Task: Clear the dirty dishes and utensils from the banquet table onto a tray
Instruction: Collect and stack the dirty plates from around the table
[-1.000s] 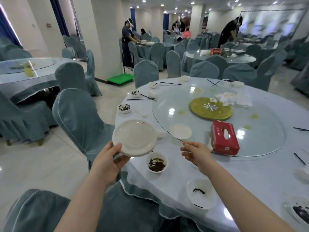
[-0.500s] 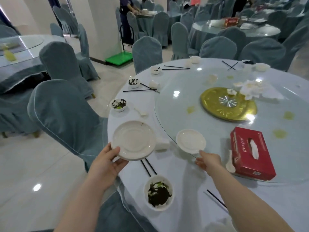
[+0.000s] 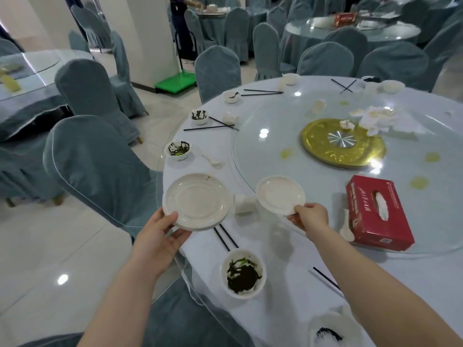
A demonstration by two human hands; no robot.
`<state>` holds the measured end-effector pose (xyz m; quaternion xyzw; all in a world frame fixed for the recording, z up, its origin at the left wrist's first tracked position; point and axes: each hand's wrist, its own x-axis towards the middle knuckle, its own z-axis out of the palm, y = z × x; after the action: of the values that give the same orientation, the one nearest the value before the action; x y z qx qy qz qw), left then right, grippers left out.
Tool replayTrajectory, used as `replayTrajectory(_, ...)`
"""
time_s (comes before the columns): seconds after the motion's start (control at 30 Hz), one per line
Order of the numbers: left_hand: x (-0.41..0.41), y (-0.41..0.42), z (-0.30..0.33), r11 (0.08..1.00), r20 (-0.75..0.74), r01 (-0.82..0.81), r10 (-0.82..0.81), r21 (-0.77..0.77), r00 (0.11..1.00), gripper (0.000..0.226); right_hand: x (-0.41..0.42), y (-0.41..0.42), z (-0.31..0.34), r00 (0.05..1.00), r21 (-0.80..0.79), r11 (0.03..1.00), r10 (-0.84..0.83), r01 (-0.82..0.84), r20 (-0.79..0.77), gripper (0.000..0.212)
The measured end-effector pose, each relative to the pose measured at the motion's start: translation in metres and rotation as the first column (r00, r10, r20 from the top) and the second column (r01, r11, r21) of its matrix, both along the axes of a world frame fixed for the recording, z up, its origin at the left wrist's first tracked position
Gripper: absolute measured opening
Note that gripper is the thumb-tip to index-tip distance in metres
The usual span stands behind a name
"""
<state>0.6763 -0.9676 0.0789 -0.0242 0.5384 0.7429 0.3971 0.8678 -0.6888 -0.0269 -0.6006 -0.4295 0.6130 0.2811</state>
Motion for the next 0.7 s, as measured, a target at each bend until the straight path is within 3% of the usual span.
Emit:
replayTrajectory(0.17, 0.018, -0.028, 0.009, 1.000, -0.014, 0.014, -0.014, 0.026, 1.000, 0.026, 0.002, -0.059, 0.064, 0.970, 0.060, 0.995, 0.091, -0.079, -0.227, 0.015)
replayTrajectory(0.27, 0.035, -0.049, 0.014, 0.999, -0.026, 0.033, -0.032, 0.012, 0.999, 0.031, 0.007, -0.104, 0.100, 0.941, 0.111, 0.982, 0.182, -0.156, -0.286, 0.015)
replayTrajectory(0.43, 0.062, -0.090, 0.016, 0.996, -0.060, 0.090, -0.089, 0.020, 0.994, 0.027, 0.014, -0.188, 0.120, 0.903, 0.225, 0.915, 0.380, -0.334, -0.203, 0.016)
replayTrajectory(0.53, 0.075, -0.110, 0.016, 0.994, -0.045, 0.105, -0.104, 0.019, 0.994, 0.024, 0.016, -0.228, 0.112, 0.898, 0.308, 0.884, 0.411, -0.352, -0.155, 0.012)
replayTrajectory(0.63, 0.084, -0.124, 0.014, 0.995, -0.026, 0.095, -0.095, 0.021, 0.995, 0.024, 0.018, -0.250, 0.101, 0.917, 0.278, 0.892, 0.392, -0.357, -0.078, 0.011)
replayTrajectory(0.7, 0.088, -0.130, 0.011, 0.995, -0.029, 0.097, -0.096, 0.012, 0.995, 0.026, 0.020, -0.258, 0.098, 0.895, 0.190, 0.892, 0.434, -0.410, -0.107, 0.019)
